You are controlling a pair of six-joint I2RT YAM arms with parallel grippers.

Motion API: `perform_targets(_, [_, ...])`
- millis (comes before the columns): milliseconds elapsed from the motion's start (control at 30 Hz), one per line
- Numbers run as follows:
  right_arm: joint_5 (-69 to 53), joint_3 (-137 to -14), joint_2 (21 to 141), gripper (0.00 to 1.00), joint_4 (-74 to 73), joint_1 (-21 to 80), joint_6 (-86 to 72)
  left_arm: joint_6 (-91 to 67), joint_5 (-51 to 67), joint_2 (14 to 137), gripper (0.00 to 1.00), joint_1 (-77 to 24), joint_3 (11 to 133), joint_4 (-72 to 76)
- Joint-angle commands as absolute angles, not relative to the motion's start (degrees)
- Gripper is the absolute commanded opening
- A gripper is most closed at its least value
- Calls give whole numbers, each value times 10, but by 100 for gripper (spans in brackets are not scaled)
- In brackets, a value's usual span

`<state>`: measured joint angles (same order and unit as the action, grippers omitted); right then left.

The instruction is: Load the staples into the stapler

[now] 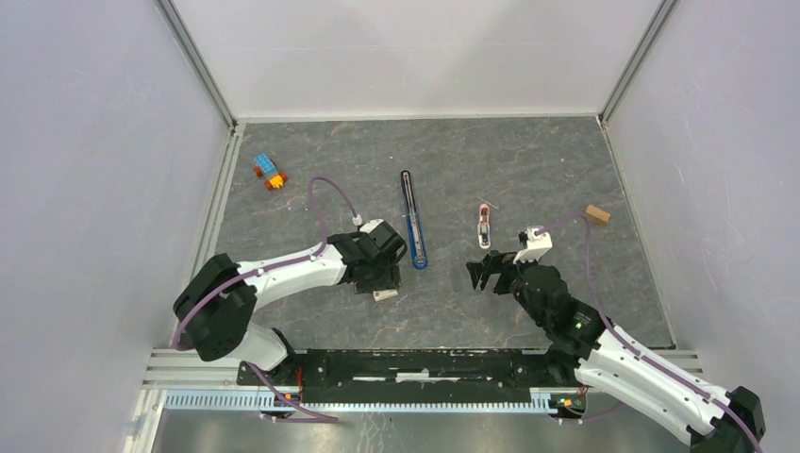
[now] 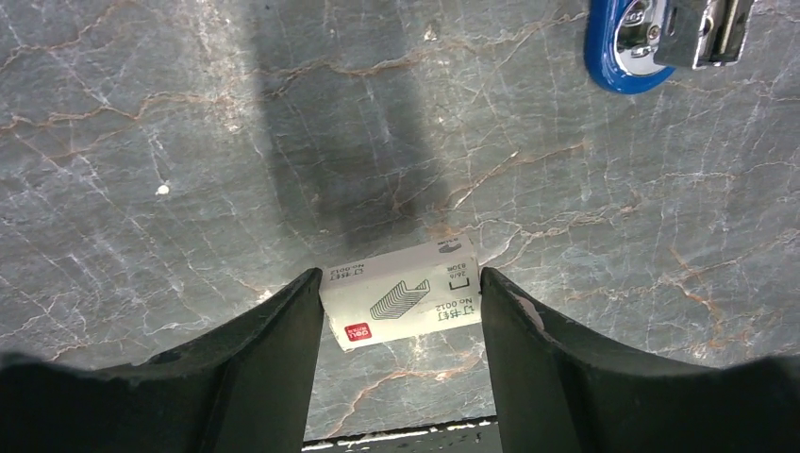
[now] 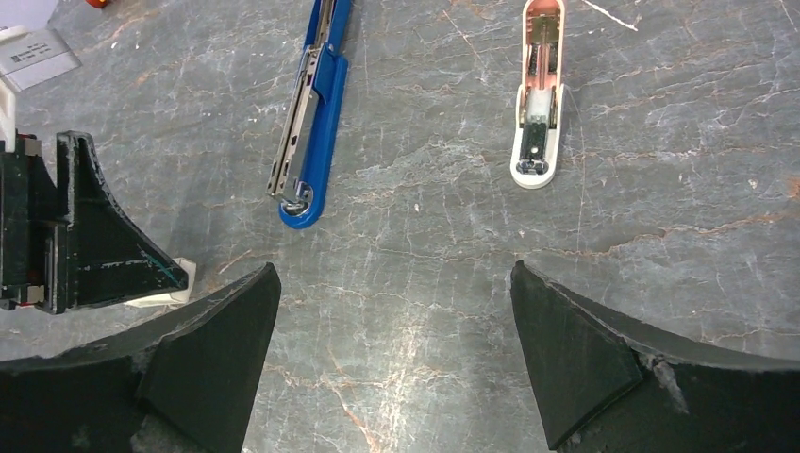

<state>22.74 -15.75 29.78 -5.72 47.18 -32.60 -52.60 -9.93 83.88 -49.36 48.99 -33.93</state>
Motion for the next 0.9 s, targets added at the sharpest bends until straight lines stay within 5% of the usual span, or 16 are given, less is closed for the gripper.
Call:
perform_targets(0, [224,-152,280,98,-65,471,-345,-542,-115,840,68,-498,519,-313])
perform_targets(267, [226,-151,258,98,-72,472,-350,-398,-148,803,82,-499,567,-356])
perform_targets(633, [147,-159,316,98,-40,471,-354,57,-42,759,76,-498,560,-330])
perform_targets(867, [103,-166,345,98,-7,464,-360,200,47,703,75,-498,457,-217])
